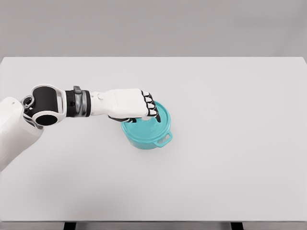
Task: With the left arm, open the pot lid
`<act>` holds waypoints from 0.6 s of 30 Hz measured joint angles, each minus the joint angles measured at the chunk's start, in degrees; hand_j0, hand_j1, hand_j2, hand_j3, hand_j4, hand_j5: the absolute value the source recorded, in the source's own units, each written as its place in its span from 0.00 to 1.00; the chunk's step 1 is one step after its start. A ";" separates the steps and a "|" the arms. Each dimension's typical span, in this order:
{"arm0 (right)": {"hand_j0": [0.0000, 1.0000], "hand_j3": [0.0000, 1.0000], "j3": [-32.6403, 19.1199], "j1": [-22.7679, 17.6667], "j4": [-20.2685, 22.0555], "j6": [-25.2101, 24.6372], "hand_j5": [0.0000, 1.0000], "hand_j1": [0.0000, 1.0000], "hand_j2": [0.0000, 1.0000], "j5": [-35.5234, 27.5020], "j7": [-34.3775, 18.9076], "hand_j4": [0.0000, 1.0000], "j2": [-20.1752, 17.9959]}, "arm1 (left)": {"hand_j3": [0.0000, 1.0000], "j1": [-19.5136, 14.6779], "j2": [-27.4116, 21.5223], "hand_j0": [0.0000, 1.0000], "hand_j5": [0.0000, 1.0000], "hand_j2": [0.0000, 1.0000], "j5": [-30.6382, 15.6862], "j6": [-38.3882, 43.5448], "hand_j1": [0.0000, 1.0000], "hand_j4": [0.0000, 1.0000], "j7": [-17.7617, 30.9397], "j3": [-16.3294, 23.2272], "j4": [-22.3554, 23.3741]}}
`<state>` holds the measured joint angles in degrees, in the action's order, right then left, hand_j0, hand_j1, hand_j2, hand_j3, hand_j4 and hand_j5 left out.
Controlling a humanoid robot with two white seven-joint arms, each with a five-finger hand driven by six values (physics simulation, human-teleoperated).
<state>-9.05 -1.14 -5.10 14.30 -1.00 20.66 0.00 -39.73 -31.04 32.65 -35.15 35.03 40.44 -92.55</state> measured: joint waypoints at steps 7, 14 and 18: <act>1.00 1.00 0.00 0.00 0.00 0.00 1.00 1.00 1.00 0.00 0.00 1.00 0.00 | 0.74 -0.26 0.24 0.74 0.74 0.74 0.40 0.00 0.74 0.74 0.00 0.10 0.55; 1.00 1.00 0.00 0.00 0.00 0.00 1.00 1.00 1.00 0.00 0.01 1.00 0.00 | 0.71 -0.18 0.22 0.71 0.71 0.71 1.36 0.00 0.71 0.71 0.00 0.12 0.80; 1.00 1.00 0.00 0.00 0.00 0.00 1.00 1.00 1.00 0.00 0.02 1.00 0.00 | 0.64 -0.26 0.27 0.64 0.64 0.64 1.46 0.01 0.64 0.64 0.00 0.06 0.87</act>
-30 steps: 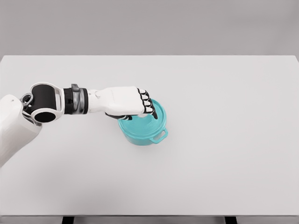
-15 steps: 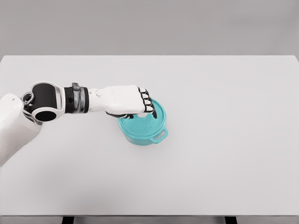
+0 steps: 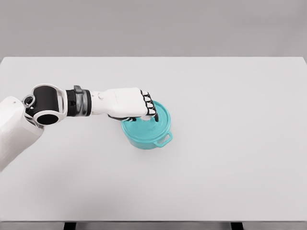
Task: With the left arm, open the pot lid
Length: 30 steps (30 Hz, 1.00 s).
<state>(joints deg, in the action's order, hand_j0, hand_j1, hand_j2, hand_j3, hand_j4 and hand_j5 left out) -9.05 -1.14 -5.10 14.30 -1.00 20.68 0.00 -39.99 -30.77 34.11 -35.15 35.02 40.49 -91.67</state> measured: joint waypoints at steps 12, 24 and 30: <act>1.00 1.00 0.00 0.00 0.00 0.00 1.00 1.00 1.00 0.00 0.00 1.00 0.00 | 0.58 0.18 0.11 0.58 0.58 0.58 -0.24 0.14 0.58 0.58 -0.08 -0.01 0.29; 1.00 1.00 0.00 0.00 0.00 0.00 1.00 1.00 1.00 0.00 -0.01 1.00 0.00 | 0.52 0.35 0.03 0.52 0.52 0.52 -0.47 0.25 0.52 0.52 -0.18 -0.08 0.47; 1.00 1.00 0.00 0.00 0.00 0.00 1.00 1.00 1.00 0.00 -0.01 1.00 0.00 | 0.52 0.18 0.03 0.52 0.52 0.52 -0.34 0.06 0.52 0.52 -0.05 -0.10 0.52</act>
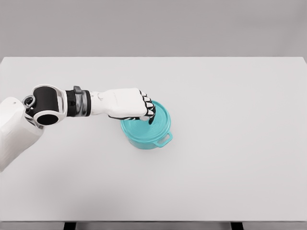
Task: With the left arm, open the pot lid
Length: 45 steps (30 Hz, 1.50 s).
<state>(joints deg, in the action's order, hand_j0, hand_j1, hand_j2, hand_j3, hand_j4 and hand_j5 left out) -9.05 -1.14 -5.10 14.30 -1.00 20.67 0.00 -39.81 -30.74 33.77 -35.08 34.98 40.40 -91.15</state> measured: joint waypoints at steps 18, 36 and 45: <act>1.00 1.00 0.00 0.00 0.00 0.00 1.00 1.00 1.00 0.00 0.00 1.00 0.00 | 0.52 -0.88 -3.31 0.52 0.52 0.52 -4.03 -0.06 0.52 0.52 0.06 -1.49 -0.27; 1.00 1.00 0.00 0.00 0.00 0.00 1.00 1.00 1.00 0.00 0.01 1.00 0.00 | 0.52 2.46 -13.77 0.52 0.52 0.52 -10.67 -0.11 0.52 0.52 0.08 -6.57 -0.25; 1.00 1.00 0.00 0.00 0.00 0.00 1.00 1.00 1.00 0.00 -0.01 1.00 0.00 | 0.52 6.85 -18.13 0.52 0.52 0.52 -10.70 -0.10 0.52 0.52 0.08 -12.58 0.22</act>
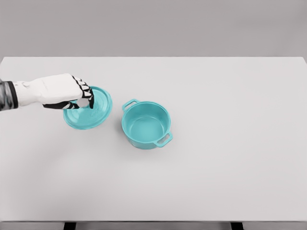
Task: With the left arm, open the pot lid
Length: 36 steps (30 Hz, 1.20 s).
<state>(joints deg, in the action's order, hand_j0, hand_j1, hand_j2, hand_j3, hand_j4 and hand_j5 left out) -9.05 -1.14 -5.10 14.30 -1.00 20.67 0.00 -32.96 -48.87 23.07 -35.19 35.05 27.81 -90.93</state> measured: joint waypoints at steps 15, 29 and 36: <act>1.00 1.00 0.00 0.00 0.00 0.00 1.00 1.00 1.00 0.00 0.01 1.00 0.00 | 0.52 5.54 -0.65 0.52 0.52 0.52 0.63 0.01 0.52 0.52 -0.02 -1.07 1.72; 1.00 1.00 0.00 0.00 0.00 0.00 1.00 1.00 1.00 0.00 0.02 1.00 0.00 | 0.52 8.18 -0.81 0.52 0.52 0.52 0.80 0.03 0.52 0.52 -0.03 -1.16 2.99; 1.00 1.00 0.00 0.00 0.00 0.00 1.00 1.00 1.00 0.00 0.01 1.00 0.00 | 0.55 8.26 -0.89 0.55 0.55 0.55 0.67 0.08 0.55 0.55 -0.07 -1.17 3.82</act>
<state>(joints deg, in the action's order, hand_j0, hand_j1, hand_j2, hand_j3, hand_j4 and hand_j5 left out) -9.05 -1.14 -5.10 14.30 -1.00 20.67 0.00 -24.70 -49.77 23.74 -35.11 34.98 26.65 -87.11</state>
